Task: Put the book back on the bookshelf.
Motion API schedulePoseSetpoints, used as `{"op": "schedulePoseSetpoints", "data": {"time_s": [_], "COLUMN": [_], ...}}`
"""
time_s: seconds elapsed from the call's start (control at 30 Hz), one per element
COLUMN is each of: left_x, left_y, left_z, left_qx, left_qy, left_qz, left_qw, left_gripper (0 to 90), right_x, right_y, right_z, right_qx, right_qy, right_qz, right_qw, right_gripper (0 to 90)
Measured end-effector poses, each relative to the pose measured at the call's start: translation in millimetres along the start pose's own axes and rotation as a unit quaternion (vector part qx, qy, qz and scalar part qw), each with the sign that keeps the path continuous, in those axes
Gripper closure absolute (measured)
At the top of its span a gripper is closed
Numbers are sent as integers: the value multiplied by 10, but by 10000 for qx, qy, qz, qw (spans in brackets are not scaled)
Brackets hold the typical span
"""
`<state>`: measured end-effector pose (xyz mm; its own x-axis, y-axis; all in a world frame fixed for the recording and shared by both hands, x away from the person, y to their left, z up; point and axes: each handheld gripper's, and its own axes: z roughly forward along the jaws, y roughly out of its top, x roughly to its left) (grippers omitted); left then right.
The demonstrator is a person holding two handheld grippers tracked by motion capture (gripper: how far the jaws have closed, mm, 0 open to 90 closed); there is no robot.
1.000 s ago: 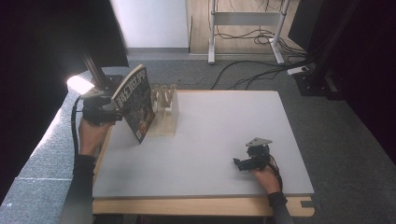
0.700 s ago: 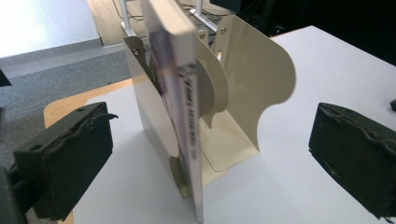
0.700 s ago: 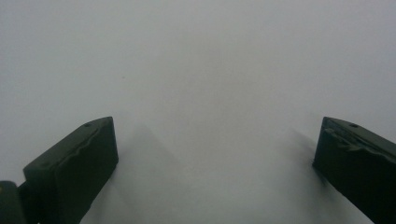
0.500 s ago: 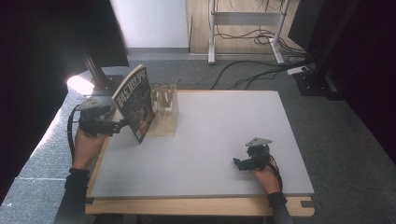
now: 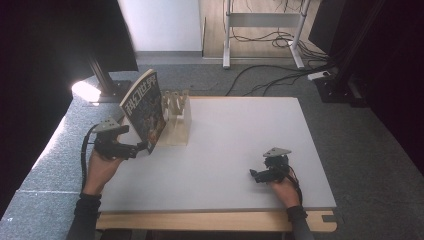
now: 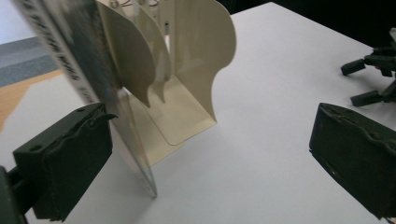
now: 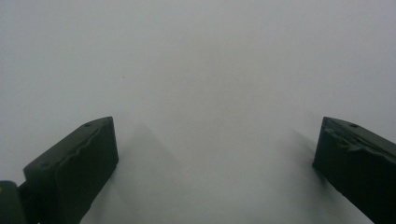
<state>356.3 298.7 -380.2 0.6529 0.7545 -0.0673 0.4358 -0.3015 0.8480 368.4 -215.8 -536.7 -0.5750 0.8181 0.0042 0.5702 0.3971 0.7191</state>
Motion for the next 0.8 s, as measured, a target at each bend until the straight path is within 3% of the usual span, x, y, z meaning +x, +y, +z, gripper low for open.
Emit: {"op": "schedulePoseSetpoints", "data": {"time_s": [0.4,0.7,0.8], "left_x": [-262,-402,-439], "left_y": [-230,-384,-450], "left_z": [328,577,663], "left_qx": [86,191,278], "left_qy": [-570,-809,-798], "left_qz": [107,188,225], "left_qw": [9983,9964,9962], "left_gripper": [0,0,0], "right_x": [1,1,1], "right_y": [0,0,0], "right_z": [0,0,0], "right_qx": [3,1,5], "right_qy": [-4,0,0], "right_qz": [4,7,9], "right_qw": [10000,10000,10000], "right_gripper": [0,0,0]}}
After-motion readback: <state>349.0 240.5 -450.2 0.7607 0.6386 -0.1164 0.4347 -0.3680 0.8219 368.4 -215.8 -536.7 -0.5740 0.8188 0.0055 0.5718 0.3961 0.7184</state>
